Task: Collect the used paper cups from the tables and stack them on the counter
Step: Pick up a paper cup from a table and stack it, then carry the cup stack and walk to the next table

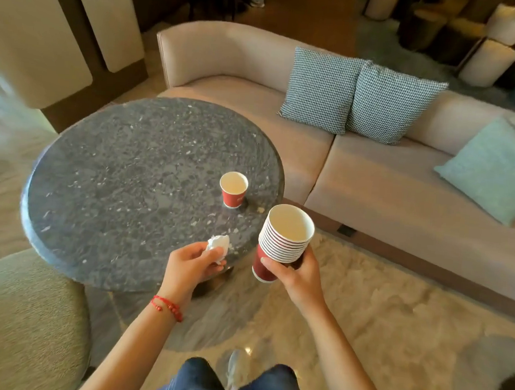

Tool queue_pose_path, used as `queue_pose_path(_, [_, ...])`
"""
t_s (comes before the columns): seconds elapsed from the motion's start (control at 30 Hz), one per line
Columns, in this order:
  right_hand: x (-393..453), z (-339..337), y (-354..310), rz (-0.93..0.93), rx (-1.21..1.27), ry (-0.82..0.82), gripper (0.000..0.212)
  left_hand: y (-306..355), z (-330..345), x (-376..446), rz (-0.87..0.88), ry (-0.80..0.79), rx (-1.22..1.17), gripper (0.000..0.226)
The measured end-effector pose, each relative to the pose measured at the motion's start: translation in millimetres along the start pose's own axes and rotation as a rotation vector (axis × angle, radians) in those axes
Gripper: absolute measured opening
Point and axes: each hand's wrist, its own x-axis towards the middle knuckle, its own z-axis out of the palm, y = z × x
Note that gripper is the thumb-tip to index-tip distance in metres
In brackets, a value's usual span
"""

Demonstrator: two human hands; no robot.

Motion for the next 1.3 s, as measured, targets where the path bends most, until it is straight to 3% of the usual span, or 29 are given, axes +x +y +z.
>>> queue_pose_path(0.27, [76,12,-14,0.022,0.004,-0.026,0.077,26,13,62,-0.015,0.077,-0.021,0.008])
queue_pose_path(0.57, [156,53,-19,0.008,-0.012,0.016,0.086,47,-3,131,-0.057,0.074,0.015,0.014])
queue_pose_path(0.77, [204,88,-15,-0.005,-0.053,0.012,0.066,50,-15,161,-0.128,0.116,0.016,0.015])
queue_pose_path(1.03, [214,106,12,0.01,-0.164,-0.027,0.061,50,-24,177,-0.149,0.115,0.001,0.012])
queue_pose_path(1.3, [210,109,42,0.086,-0.175,-0.036,0.072,44,-31,181,-0.168,0.132,0.035,0.011])
